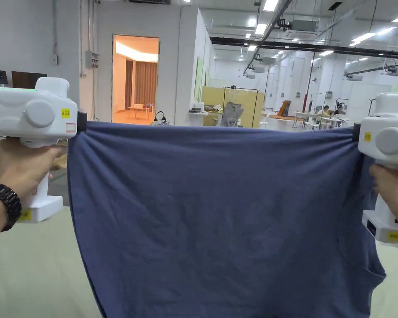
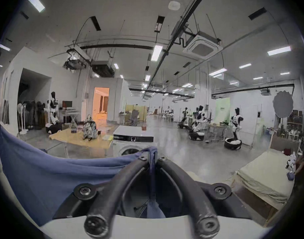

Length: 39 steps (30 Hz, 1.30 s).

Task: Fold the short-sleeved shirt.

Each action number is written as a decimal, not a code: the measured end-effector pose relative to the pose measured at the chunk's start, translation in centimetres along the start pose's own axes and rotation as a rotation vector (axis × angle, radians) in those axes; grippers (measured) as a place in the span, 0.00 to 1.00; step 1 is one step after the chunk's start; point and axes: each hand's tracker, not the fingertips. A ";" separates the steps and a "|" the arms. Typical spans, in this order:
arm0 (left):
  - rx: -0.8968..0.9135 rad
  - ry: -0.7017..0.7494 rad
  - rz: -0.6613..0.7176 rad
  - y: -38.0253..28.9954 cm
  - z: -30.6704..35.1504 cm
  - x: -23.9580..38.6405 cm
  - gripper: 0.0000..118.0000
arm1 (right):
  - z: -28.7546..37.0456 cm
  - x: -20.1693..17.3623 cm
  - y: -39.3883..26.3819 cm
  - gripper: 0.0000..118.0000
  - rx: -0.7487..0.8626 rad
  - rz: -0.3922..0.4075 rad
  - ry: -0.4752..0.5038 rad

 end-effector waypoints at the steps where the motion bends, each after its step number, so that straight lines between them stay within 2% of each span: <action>1: 0.016 0.005 0.004 0.7 -0.5 0.1 0.00 | -0.5 0.0 0.7 0.02 0.011 -0.002 -0.003; 6: 0.041 0.024 -0.001 3.0 -2.1 0.8 0.00 | -2.0 -0.4 2.6 0.02 0.059 -0.013 -0.012; 10: 0.041 0.041 -0.012 2.4 -2.9 1.3 0.00 | -2.9 -0.6 1.4 0.02 0.049 -0.016 -0.009; 21: -0.067 0.034 -0.065 -8.0 -2.9 0.6 0.00 | -0.9 -0.2 -9.3 0.02 -0.083 0.031 0.018; 25: -0.130 0.018 -0.080 -12.0 -1.0 -0.2 0.00 | 2.6 0.0 -12.1 0.02 -0.120 0.068 0.019; 30: -0.123 -0.015 -0.035 -16.7 3.8 -2.1 0.00 | 8.9 1.1 -15.9 0.02 -0.150 0.109 0.044; 34: -0.157 -0.057 -0.049 -21.4 9.0 -3.5 0.00 | 14.8 2.4 -20.0 0.02 -0.183 0.080 0.051; 39: -0.195 -0.068 -0.033 -27.1 16.4 -3.7 0.00 | 21.3 3.5 -25.5 0.02 -0.249 0.110 0.063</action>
